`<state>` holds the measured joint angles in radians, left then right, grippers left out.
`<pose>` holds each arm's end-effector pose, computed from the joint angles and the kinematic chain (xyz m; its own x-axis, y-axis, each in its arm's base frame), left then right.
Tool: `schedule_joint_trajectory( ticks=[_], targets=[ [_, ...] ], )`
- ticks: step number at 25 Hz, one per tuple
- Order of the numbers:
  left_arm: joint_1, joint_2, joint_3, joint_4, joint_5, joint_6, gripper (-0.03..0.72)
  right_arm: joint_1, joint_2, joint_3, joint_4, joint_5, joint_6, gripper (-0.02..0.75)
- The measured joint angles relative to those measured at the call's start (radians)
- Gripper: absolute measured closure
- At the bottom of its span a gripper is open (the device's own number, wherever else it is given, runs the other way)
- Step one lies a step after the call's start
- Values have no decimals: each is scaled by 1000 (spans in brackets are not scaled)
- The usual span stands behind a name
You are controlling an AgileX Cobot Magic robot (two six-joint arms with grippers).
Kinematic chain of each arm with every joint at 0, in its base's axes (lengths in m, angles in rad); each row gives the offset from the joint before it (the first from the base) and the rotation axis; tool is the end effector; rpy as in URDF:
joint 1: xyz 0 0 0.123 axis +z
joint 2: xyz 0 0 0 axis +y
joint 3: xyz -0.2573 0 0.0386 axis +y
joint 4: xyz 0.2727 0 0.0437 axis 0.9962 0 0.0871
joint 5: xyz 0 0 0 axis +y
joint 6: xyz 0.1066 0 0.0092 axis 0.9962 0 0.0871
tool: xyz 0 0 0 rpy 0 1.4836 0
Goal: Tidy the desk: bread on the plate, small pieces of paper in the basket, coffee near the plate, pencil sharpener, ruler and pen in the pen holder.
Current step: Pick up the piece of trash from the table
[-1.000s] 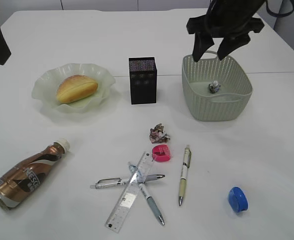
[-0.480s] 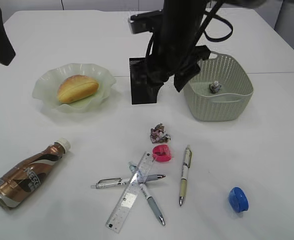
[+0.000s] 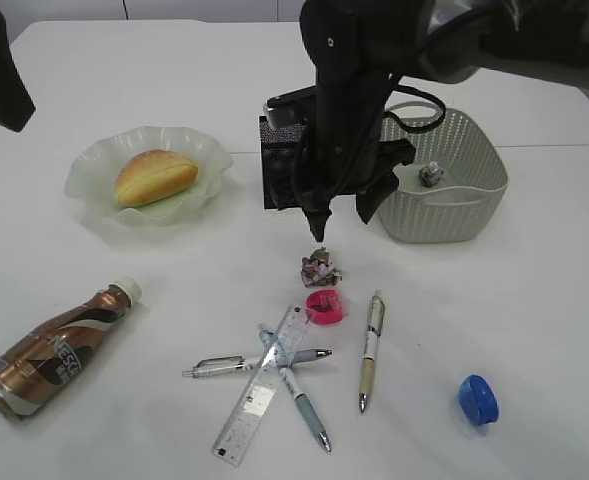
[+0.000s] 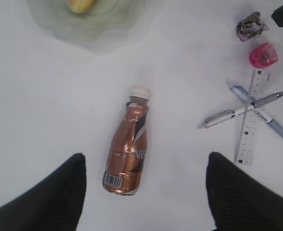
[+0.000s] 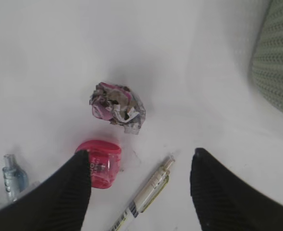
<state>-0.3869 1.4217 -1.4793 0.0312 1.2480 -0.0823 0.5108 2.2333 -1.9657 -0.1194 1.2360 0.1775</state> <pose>0.2955 -0.1170 0.3470 -0.8508 0.2686 -0.4516 0.3041 0.9526 -0.0063 0.4244 0.2240 0.1671 -0.9182 -0.3578 -0.1698 -0.3474 0.9335 -0.0886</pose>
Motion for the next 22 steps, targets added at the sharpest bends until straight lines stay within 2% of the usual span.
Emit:
schedule_joint_trajectory(
  ticks=[5, 10, 22],
  targets=[
    [0, 0, 0, 0, 0, 0, 129, 0, 28, 0, -20, -4, 2, 230],
    [0, 0, 0, 0, 0, 0, 128, 0, 54, 0, 14, -13, 3, 230],
    [0, 0, 0, 0, 0, -1, 129, 0, 67, 0, 22, -136, 11, 230]
  ],
)
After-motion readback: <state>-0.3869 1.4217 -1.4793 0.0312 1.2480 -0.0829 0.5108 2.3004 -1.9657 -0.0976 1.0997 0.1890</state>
